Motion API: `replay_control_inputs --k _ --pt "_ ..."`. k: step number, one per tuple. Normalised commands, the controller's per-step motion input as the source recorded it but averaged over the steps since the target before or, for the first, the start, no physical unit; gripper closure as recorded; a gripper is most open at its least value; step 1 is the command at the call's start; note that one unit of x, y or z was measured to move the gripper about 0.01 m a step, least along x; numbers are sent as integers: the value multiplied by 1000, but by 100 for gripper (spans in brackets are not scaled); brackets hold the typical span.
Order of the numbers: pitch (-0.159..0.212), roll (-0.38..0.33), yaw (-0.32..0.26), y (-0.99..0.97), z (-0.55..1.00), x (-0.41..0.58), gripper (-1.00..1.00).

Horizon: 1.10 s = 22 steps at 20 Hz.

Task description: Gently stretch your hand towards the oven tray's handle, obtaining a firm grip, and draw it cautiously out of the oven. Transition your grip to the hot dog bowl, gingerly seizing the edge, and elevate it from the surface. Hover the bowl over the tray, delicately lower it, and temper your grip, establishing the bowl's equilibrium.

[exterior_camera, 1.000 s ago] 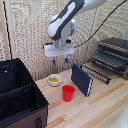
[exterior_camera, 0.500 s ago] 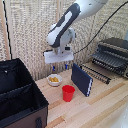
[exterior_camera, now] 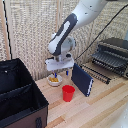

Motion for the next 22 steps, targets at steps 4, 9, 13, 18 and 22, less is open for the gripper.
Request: replay_control_inputs --k 4,9,13,18,22 --pt "0 -76 118 -12 -274 0 -100" --pt "0 -49 82 0 -134 0 100" --pt "0 -59 20 26 -5 0 100" --pt "8 0 19 0 -48 0 100" --pt "14 0 19 33 -51 0 100"
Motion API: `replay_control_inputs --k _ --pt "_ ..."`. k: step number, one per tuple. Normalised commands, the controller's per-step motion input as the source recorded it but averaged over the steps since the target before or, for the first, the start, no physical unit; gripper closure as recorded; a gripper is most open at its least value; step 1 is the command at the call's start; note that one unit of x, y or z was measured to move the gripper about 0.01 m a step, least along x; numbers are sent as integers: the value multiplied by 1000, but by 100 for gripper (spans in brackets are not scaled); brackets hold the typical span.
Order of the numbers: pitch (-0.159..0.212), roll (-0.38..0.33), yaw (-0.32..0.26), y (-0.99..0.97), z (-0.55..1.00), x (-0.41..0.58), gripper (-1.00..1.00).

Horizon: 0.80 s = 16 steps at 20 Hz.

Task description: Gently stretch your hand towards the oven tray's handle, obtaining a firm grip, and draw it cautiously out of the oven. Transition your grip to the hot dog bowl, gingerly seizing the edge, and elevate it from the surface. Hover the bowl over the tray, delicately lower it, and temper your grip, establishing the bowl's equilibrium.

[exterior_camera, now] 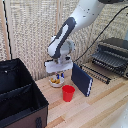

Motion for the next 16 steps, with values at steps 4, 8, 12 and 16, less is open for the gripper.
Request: replay_control_inputs --k 4,8,12,16 --pt "0 -3 37 129 -16 0 100" --pt "-12 -16 37 44 0 -8 100" --pt "-25 -33 -96 7 94 0 100" --pt "-39 -73 -88 34 425 77 100"
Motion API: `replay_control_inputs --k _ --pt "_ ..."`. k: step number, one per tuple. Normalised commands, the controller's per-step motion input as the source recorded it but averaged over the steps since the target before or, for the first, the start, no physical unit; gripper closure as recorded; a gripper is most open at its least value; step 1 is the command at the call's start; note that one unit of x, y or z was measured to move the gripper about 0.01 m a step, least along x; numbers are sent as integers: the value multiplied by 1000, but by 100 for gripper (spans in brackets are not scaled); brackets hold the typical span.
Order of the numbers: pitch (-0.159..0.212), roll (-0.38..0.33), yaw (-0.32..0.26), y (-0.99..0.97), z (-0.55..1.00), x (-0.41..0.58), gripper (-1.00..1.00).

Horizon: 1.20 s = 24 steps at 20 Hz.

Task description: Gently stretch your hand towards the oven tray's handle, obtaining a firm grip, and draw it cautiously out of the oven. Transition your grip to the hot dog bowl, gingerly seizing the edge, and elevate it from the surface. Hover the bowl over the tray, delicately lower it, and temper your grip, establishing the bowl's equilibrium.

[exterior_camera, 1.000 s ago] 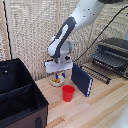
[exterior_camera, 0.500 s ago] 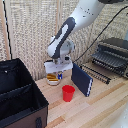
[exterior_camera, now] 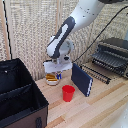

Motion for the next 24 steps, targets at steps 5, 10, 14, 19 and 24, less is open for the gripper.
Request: replay_control_inputs --k 5,10,14,19,24 --pt "-40 -71 -41 150 901 151 100" --pt "0 -27 -53 71 937 86 100" --pt "-27 -10 -13 46 304 8 100" --pt "-133 0 -1 26 -437 59 -100" --pt "-28 10 78 11 -256 26 -100"
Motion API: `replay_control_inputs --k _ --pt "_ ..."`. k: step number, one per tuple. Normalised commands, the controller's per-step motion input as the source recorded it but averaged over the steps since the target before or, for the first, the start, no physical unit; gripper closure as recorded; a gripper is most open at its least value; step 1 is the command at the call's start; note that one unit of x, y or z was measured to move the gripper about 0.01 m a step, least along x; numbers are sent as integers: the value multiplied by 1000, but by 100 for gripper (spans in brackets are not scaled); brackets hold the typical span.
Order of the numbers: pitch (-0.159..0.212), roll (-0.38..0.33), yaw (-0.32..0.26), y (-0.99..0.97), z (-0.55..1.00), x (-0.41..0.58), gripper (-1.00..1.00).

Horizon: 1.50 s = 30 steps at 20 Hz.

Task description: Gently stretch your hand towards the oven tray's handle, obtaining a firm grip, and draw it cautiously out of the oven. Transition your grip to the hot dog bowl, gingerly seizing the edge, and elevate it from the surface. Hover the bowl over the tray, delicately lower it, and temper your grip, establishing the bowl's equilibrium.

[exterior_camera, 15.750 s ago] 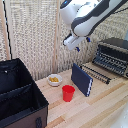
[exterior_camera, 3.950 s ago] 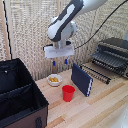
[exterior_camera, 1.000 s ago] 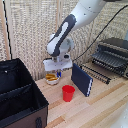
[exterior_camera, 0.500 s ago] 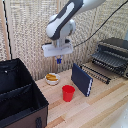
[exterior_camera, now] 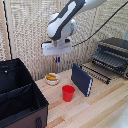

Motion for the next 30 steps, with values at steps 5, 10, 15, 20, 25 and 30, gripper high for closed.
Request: replay_control_inputs --k 5,10,15,20,25,30 --pt "59 26 94 46 -428 -146 -100" --pt "0 16 9 58 -529 -152 -100" --pt "-56 29 0 30 -383 -10 -100" --pt "-95 6 0 0 -370 0 -100" --pt "-33 20 -37 0 -265 23 100" --pt "1 18 -106 0 -135 -5 100"
